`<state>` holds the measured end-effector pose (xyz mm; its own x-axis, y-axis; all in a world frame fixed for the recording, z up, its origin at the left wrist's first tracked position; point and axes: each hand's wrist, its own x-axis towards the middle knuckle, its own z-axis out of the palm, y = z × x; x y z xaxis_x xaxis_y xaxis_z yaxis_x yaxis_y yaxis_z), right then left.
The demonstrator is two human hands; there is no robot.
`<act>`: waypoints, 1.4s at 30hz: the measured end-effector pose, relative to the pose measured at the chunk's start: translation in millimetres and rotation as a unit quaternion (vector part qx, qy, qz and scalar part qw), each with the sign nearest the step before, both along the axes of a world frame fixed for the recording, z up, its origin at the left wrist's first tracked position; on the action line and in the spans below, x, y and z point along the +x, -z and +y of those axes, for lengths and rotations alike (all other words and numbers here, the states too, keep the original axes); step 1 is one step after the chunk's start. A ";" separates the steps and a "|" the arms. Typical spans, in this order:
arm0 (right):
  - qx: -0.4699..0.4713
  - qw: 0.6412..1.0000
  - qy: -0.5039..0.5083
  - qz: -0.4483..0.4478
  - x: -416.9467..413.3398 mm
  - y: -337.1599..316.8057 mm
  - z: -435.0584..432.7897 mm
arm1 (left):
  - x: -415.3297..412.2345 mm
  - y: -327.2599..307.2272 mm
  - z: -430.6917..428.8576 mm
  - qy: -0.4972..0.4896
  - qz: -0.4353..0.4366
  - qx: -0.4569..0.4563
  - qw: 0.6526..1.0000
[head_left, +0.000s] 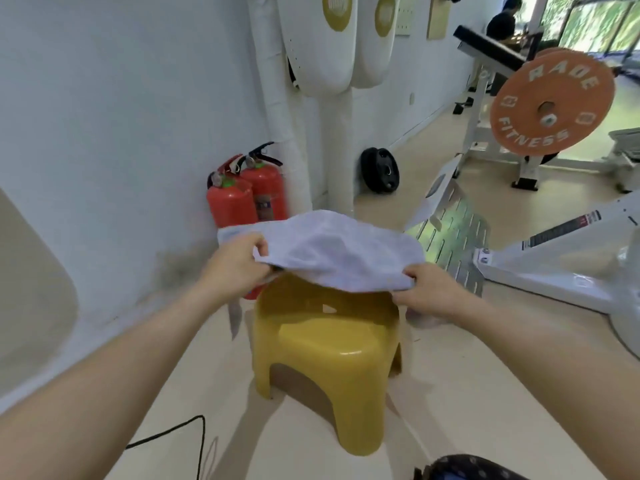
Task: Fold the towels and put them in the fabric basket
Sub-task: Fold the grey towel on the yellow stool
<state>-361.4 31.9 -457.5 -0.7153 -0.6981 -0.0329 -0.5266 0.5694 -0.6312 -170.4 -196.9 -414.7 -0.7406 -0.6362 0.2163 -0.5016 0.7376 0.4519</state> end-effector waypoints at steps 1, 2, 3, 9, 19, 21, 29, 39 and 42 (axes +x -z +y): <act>0.013 0.999 -0.014 -0.037 5.1 18.8 1.6 | 3.1 21.6 1.0 0.034 -0.045 0.011 0.998; 0.028 0.997 -0.025 -0.064 8.5 35.5 3.4 | 6.3 42.0 0.7 0.072 -0.094 0.005 0.993; 0.052 0.995 -0.041 -0.073 9.7 49.9 5.8 | 9.9 60.5 -0.6 0.107 -0.149 -0.015 0.983; 0.246 0.961 -0.125 -0.006 -7.1 87.8 41.6 | 40.1 119.6 -15.7 0.113 -0.313 -0.056 0.941; 0.350 0.935 0.051 0.022 -38.0 122.2 101.2 | 82.4 136.8 -32.4 -0.159 -0.161 0.231 0.946; 0.346 0.934 0.093 0.014 -44.5 124.7 106.5 | 82.5 132.0 -26.1 -0.210 -0.043 0.362 0.907; 0.088 0.971 0.086 0.205 -33.5 70.2 57.4 | 37.1 63.8 13.1 -0.091 0.192 0.200 0.956; -0.155 0.973 -0.166 -0.054 63.0 -35.2 -14.4 | -1.7 27.8 95.0 0.088 0.247 0.384 0.885; -0.149 0.973 -0.170 -0.045 61.7 -45.8 -8.0 | -1.6 28.7 97.8 0.084 0.270 0.445 0.849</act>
